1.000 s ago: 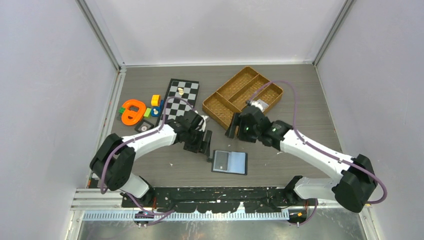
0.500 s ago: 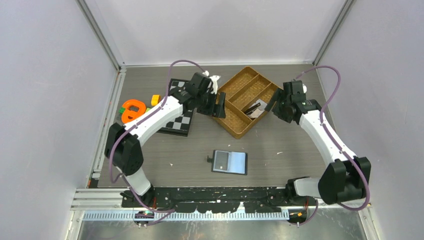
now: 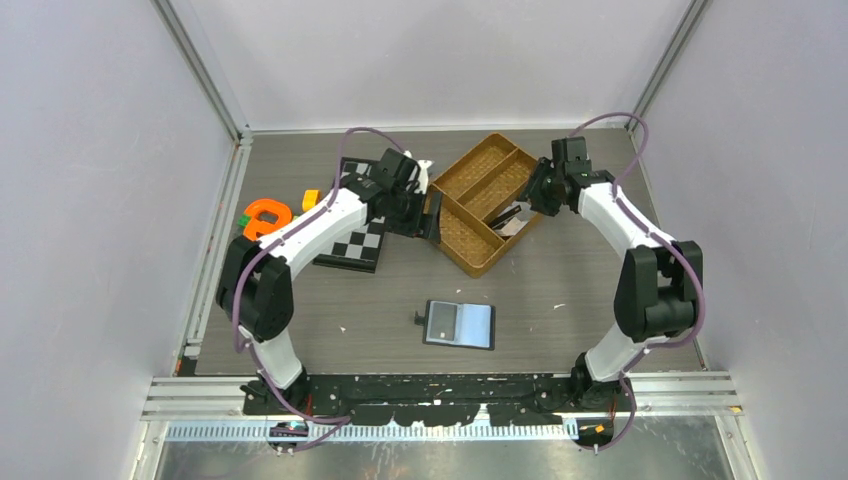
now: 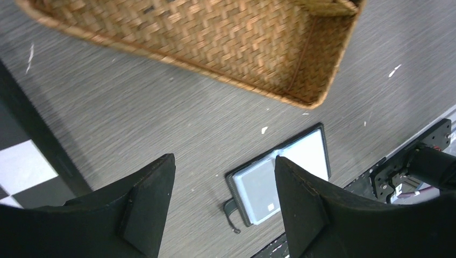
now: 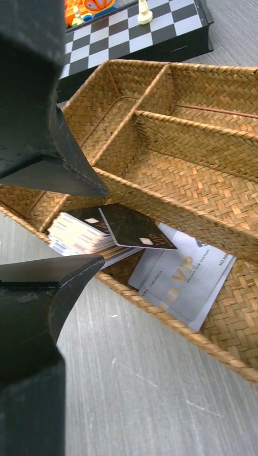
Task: Put the credit cards into the card holder
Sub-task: Pick up the credit card from the storage box.
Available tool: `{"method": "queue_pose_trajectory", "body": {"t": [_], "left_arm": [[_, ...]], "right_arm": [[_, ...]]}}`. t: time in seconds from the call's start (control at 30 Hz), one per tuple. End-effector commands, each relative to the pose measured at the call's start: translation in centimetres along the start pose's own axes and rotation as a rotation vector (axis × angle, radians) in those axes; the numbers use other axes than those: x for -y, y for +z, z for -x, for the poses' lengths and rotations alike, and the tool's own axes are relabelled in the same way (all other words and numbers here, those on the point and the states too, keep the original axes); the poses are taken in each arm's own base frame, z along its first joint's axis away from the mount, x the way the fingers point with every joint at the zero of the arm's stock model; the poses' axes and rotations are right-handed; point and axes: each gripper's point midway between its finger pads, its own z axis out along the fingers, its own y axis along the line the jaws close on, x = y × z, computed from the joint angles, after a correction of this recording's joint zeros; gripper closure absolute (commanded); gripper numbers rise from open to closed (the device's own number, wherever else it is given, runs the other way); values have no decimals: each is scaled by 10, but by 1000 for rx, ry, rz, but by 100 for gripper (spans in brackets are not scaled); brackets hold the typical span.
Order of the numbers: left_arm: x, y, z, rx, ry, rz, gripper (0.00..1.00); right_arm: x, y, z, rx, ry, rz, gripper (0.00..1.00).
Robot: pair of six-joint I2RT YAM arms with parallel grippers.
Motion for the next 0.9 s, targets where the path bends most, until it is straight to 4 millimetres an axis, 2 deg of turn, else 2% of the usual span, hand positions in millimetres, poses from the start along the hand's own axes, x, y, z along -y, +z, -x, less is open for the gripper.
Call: {"method": "queue_pose_trajectory", "body": {"t": [0.0,0.33,0.5,0.87], "left_arm": [[-7,-21,2,37,-11,-15,30],[-19,-26,2,40,-33,-18,30],[-23,-26,2,39,-40,-17,30],[-32,-26,2,37,-55,-5,30]], "right_arm": [[-18,7,28,56,-28,52,52],[-7,36,19,5,-27,3,58],[-4,44,15,-19,-31,-7,61],[-14,51,10,-57,-9,42,80]]}}
